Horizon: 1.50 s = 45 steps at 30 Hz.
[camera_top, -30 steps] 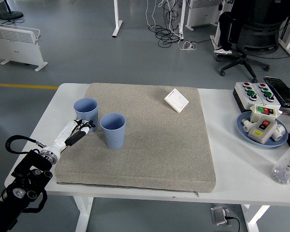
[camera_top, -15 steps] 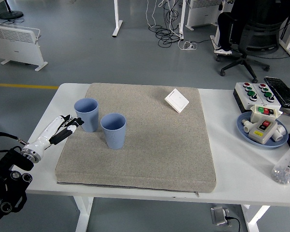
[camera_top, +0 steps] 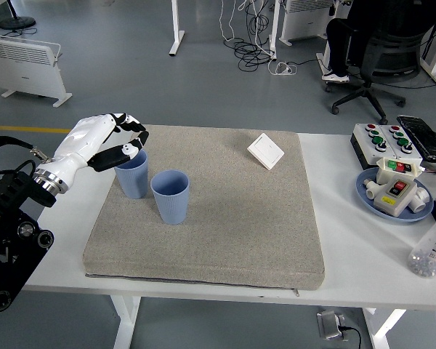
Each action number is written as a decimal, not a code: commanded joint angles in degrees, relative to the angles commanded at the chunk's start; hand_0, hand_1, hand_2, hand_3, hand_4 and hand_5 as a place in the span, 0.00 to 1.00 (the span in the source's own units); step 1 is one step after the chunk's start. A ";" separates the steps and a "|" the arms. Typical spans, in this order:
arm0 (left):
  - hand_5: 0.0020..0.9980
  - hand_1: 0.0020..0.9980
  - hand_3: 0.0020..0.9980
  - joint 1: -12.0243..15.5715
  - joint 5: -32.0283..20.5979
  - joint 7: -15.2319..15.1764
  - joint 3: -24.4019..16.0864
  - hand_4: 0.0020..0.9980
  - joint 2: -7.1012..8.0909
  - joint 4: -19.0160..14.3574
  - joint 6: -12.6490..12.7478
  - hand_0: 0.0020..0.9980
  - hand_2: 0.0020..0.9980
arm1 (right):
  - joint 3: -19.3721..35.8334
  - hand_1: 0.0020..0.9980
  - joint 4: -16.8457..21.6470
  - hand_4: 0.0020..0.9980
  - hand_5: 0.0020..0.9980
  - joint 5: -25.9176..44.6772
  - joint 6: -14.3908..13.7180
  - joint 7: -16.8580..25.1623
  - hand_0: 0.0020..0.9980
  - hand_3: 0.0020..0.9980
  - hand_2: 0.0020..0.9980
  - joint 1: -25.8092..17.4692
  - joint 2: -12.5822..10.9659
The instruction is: Push cup pick cup insert cup
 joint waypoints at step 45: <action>0.52 0.89 0.88 -18.06 6.22 2.03 16.34 0.97 -7.31 24.42 -20.11 0.81 0.98 | -0.68 0.63 0.00 0.09 0.47 0.55 -0.13 0.08 0.76 0.56 0.65 0.56 -0.48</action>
